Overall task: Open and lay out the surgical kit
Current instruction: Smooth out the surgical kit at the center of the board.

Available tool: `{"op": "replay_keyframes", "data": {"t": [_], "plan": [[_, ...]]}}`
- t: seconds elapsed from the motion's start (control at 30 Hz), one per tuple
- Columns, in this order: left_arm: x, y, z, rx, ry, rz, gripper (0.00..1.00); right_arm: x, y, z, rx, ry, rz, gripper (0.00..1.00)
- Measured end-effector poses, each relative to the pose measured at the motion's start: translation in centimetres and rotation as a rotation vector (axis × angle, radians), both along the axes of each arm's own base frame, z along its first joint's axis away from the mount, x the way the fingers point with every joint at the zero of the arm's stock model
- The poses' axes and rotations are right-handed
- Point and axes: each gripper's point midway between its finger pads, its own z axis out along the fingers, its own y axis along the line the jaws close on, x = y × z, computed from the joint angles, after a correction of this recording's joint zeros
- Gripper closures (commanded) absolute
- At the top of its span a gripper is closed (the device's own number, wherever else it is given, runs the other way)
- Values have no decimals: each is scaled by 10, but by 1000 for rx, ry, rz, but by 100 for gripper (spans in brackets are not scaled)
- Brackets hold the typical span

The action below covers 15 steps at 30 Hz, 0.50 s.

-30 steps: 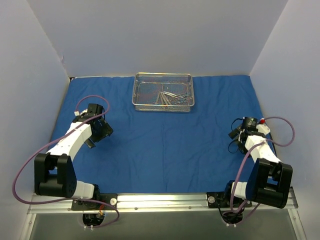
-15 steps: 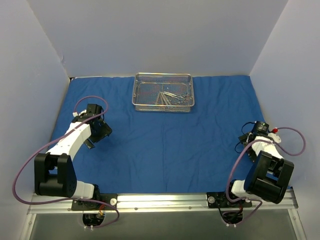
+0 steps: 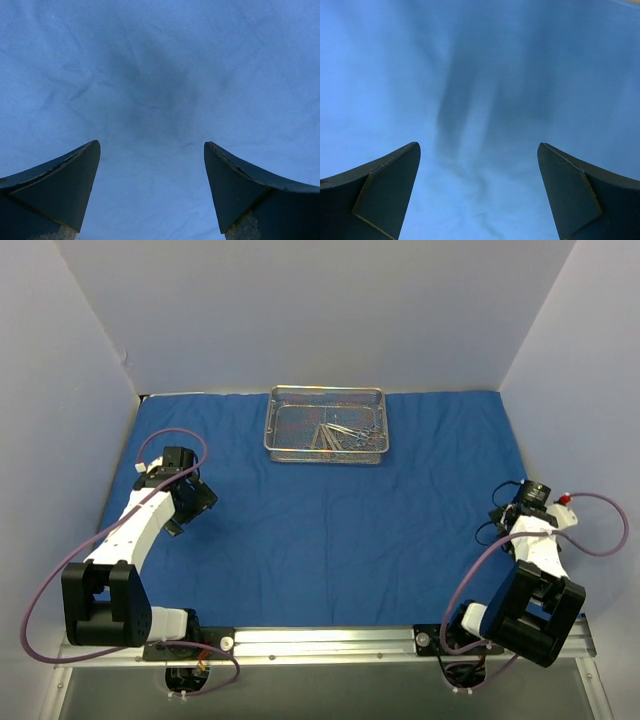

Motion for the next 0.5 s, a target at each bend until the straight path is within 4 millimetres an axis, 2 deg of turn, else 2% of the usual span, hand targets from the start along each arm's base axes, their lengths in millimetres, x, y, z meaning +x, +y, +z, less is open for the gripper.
{"op": "replay_keyframes", "data": {"t": [0.23,0.37,0.5], "plan": [[12,4,1,-1,7,-1,6,62,23,18,-8,-156,193,2],[17,10,-9,-20,43,22,6,86,25,9,20,-203,228,3],[16,19,-14,-32,60,53,6,92,25,-10,47,-181,236,3]]}}
